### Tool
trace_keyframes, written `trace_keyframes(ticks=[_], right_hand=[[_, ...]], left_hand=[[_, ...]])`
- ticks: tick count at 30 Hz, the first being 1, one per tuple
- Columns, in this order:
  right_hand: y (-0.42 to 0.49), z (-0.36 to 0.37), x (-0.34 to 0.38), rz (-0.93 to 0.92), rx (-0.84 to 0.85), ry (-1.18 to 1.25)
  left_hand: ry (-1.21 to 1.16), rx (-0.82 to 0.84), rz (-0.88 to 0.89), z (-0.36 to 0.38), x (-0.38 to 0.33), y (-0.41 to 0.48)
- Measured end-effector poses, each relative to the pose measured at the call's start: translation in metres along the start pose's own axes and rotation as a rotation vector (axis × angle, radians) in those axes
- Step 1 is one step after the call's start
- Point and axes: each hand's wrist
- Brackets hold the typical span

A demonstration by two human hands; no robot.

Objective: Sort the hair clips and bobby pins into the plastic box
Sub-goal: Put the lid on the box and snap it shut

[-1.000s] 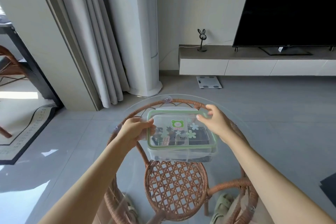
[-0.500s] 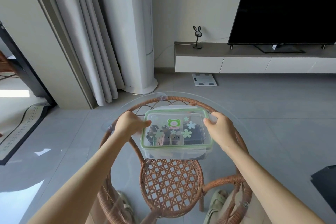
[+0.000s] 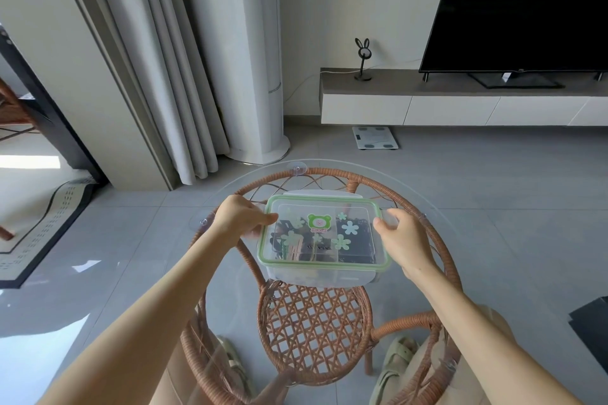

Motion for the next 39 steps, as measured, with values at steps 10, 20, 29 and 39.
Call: trace_keyframes(ticks=[10,20,29,39], right_hand=[[0.005,-0.001,0.001,-0.01,0.016,-0.023],[-0.002,-0.014,0.003,-0.19,0.036,-0.672],[0.006,-0.013,0.014,-0.257,0.27,-0.746],[0.008,-0.009,-0.013,-0.086,0.294,-0.13]], left_hand=[[-0.128,0.081,-0.026,0.002,0.009,0.004],[0.219,-0.115,0.078,0.004,0.017,0.0],[0.646,-0.009,0.246,0.021,0.027,-0.007],[0.358,0.128,0.203,0.026,0.037,0.009]])
Point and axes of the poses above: each hand's wrist, its own y-axis towards the middle knuckle, its own z-axis out of the palm, x = y × z, and after that the axes turned 7 degrees about -z, right-handed
